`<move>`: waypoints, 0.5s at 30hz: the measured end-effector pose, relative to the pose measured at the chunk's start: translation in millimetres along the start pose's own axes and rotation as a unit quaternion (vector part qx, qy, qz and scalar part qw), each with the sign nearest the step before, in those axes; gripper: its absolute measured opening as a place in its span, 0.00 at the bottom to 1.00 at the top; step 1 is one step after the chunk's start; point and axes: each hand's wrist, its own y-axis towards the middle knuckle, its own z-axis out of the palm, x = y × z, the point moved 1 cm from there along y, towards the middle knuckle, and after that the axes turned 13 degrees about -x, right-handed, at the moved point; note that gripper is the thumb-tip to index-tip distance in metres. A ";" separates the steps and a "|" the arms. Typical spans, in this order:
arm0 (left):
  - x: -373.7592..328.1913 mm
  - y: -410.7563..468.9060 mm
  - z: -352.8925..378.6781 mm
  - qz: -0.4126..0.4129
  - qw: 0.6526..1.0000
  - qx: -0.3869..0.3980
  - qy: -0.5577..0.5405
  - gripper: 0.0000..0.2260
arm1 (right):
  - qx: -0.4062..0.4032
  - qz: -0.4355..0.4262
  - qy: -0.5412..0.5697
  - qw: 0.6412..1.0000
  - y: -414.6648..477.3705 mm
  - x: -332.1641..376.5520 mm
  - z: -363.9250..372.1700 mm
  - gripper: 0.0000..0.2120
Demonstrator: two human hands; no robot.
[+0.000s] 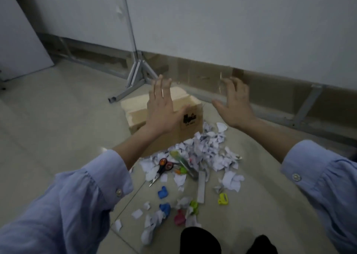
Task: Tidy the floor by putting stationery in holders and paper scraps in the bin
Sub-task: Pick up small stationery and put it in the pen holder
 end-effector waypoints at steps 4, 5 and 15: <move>45.5 -69.7 20.6 -0.032 0.996 0.086 -0.020 0.39 | 0.094 0.049 0.035 0.994 -60.0 -3.8 58.1 0.26; 55.6 -86.9 25.5 -0.042 0.993 0.107 -0.023 0.39 | 0.125 0.054 0.041 0.990 -74.8 -4.6 71.6 0.25; 96.5 -190.4 65.3 -0.101 0.942 0.318 -0.027 0.20 | 0.289 0.020 0.042 0.956 -159.0 2.2 155.4 0.11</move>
